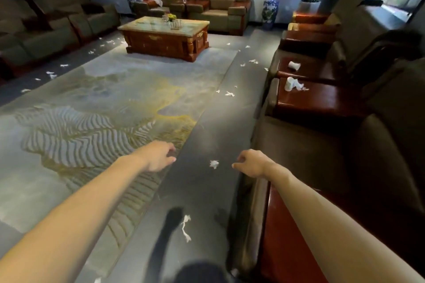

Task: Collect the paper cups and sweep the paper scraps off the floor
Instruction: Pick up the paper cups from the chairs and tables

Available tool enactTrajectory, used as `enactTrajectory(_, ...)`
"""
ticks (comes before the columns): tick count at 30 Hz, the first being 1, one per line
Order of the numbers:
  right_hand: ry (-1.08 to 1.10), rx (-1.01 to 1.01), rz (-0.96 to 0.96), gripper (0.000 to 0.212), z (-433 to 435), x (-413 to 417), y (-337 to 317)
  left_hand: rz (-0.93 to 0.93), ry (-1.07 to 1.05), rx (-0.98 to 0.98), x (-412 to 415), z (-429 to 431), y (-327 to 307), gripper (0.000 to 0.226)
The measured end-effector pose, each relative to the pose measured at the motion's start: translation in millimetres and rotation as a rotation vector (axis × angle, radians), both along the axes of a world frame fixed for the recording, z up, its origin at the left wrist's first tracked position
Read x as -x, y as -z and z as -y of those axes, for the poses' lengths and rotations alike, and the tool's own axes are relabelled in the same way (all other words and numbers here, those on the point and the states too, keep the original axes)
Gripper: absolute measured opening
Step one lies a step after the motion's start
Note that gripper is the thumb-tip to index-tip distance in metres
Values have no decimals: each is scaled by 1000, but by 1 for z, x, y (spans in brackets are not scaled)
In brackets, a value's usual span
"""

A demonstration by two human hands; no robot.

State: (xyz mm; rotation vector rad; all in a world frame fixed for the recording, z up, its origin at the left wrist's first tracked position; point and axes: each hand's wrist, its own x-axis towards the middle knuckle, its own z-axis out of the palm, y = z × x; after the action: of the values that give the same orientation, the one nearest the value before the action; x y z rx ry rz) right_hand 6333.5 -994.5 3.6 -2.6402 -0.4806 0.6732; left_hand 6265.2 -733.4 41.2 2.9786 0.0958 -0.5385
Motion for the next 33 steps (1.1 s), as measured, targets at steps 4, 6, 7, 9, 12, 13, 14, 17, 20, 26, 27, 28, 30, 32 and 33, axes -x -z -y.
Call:
enactTrajectory(4, 50, 33, 5, 37, -31, -85, -3, -35, 59, 35, -105, -31, 11, 42)
enactTrajectory(6, 118, 44, -5, 36, -41, -129, 0, -38, 112, 57, -166, -45, 19, 42)
enactTrajectory(7, 152, 44, -12, 36, -44, -148, 2, -38, 142, 52, -193, -50, 22, 42)
enactTrajectory(9, 234, 39, -6, 36, -56, -199, 11, -12, 225, 27, -266, -67, 30, 42)
enactTrajectory(12, 338, 32, -22, 36, -80, -275, 20, -7, 336, 3, -367, -96, 36, 42)
enactTrajectory(13, 377, 22, -25, 36, -90, -302, 22, -4, 369, 5, -400, -109, 35, 41)
enactTrajectory(14, 417, 6, -30, 35, -102, -328, 23, -5, 393, 11, -431, -121, 33, 41)
enactTrajectory(17, 494, -48, -44, 33, -134, -405, 21, -6, 429, 35, -524, -157, 22, 41)
enactTrajectory(20, 552, -108, -59, 32, -149, -471, 21, -34, 437, 31, -611, -176, 14, 42)
enactTrajectory(26, 757, -160, -100, 51, -134, -601, 46, -48, 557, 74, -779, -156, 27, 42)
enactTrajectory(27, 776, -157, -104, 54, -129, -625, 52, -46, 583, 75, -807, -148, 31, 42)
enactTrajectory(28, 801, -155, -103, 56, -123, -650, 58, -40, 606, 74, -835, -140, 35, 42)
enactTrajectory(30, 859, -158, -92, 58, -110, -703, 67, -20, 651, 69, -894, -120, 42, 42)
enactTrajectory(32, 911, -163, -97, 61, -97, -749, 69, -30, 677, 64, -950, -100, 45, 42)
enactTrajectory(33, 939, -165, -96, 62, -90, -769, 68, -31, 691, 63, -976, -89, 46, 42)
